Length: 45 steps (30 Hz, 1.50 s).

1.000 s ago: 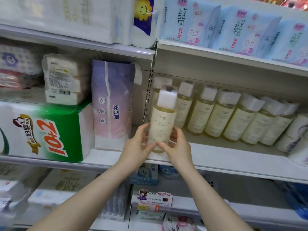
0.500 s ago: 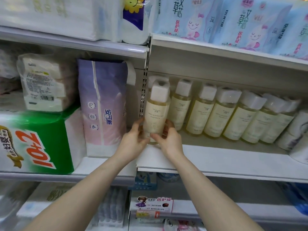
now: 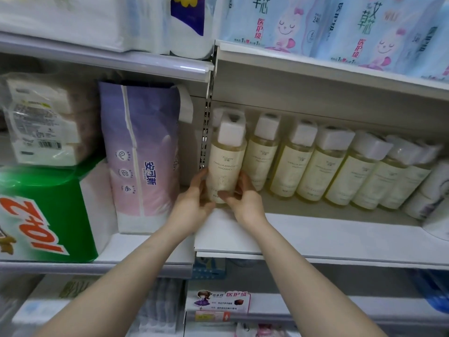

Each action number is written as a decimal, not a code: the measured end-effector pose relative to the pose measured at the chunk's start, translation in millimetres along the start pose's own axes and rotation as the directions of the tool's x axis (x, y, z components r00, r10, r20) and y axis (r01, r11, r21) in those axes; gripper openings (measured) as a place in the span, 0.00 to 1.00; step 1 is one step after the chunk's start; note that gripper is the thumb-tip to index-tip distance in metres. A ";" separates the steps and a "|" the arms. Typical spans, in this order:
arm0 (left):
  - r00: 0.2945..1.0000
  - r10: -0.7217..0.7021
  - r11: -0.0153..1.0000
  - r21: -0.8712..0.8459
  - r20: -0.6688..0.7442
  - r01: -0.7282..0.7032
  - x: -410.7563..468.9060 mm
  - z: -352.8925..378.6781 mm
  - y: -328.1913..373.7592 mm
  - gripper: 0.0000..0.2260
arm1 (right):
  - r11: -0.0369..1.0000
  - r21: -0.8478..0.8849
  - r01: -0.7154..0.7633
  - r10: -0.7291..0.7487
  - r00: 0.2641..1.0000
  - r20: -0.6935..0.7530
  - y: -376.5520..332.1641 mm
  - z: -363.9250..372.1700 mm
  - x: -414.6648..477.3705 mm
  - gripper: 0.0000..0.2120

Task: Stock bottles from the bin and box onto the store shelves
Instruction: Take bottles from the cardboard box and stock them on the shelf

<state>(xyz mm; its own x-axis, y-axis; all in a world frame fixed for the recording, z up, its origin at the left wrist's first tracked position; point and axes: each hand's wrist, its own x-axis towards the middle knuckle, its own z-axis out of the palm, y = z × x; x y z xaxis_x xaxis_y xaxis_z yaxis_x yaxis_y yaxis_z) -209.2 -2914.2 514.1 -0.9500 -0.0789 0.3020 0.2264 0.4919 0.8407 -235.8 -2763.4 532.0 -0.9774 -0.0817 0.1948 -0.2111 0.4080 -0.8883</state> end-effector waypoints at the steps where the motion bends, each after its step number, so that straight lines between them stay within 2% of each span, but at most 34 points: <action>1: 1.000 -0.003 1.000 -0.006 0.000 0.003 0.7 0.5 -0.4 0.40 | 1.000 0.001 0.000 0.000 1.000 0.000 -0.3 -0.4 0.0 0.34; 7: 1.000 -0.026 1.000 0.005 0.007 0.026 -3.2 2.2 6.7 0.39 | 0.995 -0.096 0.019 -0.021 1.000 -0.016 1.0 -4.8 -11.3 0.34; 12: 0.990 0.009 0.999 0.040 -0.141 -0.004 -14.6 12.2 16.9 0.30 | 0.994 -0.108 0.011 -0.017 0.998 -0.056 8.3 -26.3 -39.1 0.31; 20: 0.983 0.092 0.996 0.007 -0.157 -0.092 -67.6 50.2 76.5 0.20 | 0.995 -0.041 0.087 -0.092 0.990 -0.111 25.5 -82.3 -87.1 0.25; 30: 0.984 0.070 0.997 -0.012 -0.162 -0.073 -146.8 192.8 155.7 0.16 | 0.987 0.043 0.152 -0.146 0.983 -0.113 105.0 -212.9 -162.4 0.22; 34: 0.987 0.084 0.996 0.012 -0.134 -0.084 -177.2 251.9 174.4 0.16 | 0.989 -0.001 0.149 -0.149 0.986 -0.076 142.1 -266.7 -196.2 0.21; 40: 0.993 0.013 1.000 0.020 -0.114 -0.011 -225.7 336.4 183.8 0.15 | 0.996 -0.054 0.070 -0.069 0.997 0.014 204.0 -326.6 -246.8 0.20; 45: 0.996 -0.084 0.996 0.004 0.002 0.084 -259.1 389.1 168.8 0.15 | 0.996 -0.081 -0.028 0.030 0.999 0.028 267.9 -349.0 -277.0 0.20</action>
<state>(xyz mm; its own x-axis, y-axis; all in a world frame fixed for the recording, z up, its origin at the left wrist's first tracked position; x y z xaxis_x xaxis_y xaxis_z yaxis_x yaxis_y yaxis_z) -8.5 -2473.4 402.9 -0.9662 -0.1181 0.2291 0.1447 0.4873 0.8612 -19.2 -2314.1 385.3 -0.9832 -0.0950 0.1558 -0.1824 0.4823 -0.8568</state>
